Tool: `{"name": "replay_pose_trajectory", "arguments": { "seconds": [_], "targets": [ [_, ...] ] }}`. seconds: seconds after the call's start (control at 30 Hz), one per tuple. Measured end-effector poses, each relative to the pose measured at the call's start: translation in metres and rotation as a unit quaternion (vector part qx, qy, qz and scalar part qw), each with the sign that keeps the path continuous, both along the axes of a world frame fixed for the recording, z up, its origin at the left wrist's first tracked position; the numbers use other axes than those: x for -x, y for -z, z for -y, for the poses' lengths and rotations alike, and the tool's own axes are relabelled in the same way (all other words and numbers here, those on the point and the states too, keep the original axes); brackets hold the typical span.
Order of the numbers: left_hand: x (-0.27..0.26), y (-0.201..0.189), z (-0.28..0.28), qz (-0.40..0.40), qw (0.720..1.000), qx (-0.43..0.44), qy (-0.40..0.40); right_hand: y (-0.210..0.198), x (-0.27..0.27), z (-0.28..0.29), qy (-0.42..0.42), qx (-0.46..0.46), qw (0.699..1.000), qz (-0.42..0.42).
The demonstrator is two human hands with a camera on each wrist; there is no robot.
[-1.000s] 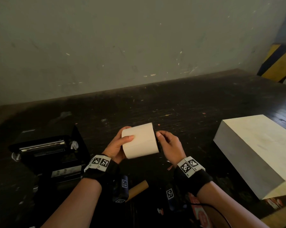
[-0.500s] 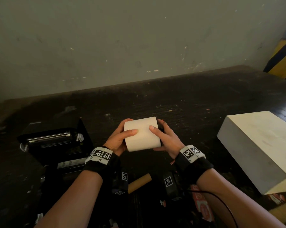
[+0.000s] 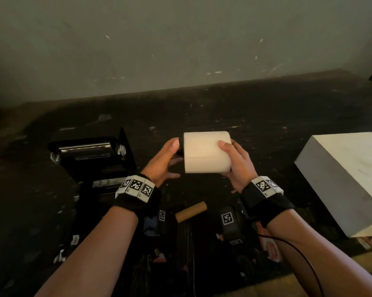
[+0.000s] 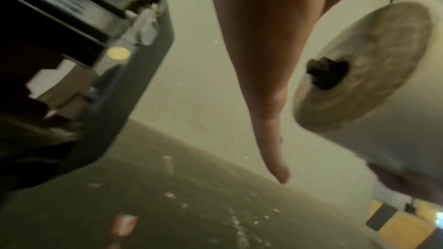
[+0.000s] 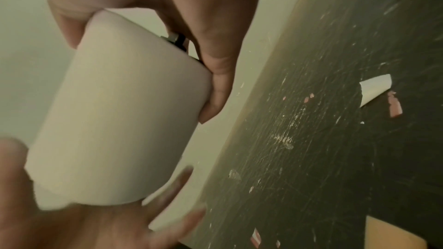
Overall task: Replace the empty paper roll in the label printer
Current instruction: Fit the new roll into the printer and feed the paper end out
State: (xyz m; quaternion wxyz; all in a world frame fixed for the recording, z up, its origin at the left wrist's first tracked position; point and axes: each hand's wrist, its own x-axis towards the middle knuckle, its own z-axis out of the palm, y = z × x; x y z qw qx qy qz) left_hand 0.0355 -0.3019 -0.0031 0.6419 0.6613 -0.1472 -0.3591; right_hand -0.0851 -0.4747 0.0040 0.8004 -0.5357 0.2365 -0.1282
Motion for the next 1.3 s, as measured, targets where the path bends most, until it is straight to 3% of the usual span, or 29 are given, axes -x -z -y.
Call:
{"name": "replay_pose_trajectory", "arguments": {
  "seconds": [0.1,0.23,0.33,0.6,0.97,1.17,1.3],
  "targets": [
    [0.005,0.025,-0.013,0.070,0.986,-0.137,-0.064,0.007,0.008,0.012,0.018,-0.019,1.000,-0.003],
    [0.015,0.076,-0.025,0.232,0.894,-0.379,0.052,0.019,0.020,0.021,0.003,-0.028,1.000,-0.014],
    [0.028,0.098,-0.023,0.260,0.848,-0.454,0.084,0.028,0.033,0.025,-0.012,-0.030,0.999,-0.031],
    [0.027,0.131,-0.017,0.278,0.783,-0.545,0.110,0.050,0.052,0.028,-0.039,-0.046,0.997,-0.053],
    [0.016,0.138,-0.010,0.336,0.741,-0.564,0.143,0.052,0.049,0.031,-0.033,-0.061,0.995,-0.073],
    [0.018,0.130,-0.006,0.312,0.720,-0.597,0.167,0.054,0.045,0.027,-0.029,-0.058,0.995,-0.074],
    [0.018,0.125,-0.003,0.297,0.721,-0.604,0.168,0.053,0.043,0.025,-0.037,-0.062,0.995,-0.071]
  ]
}}
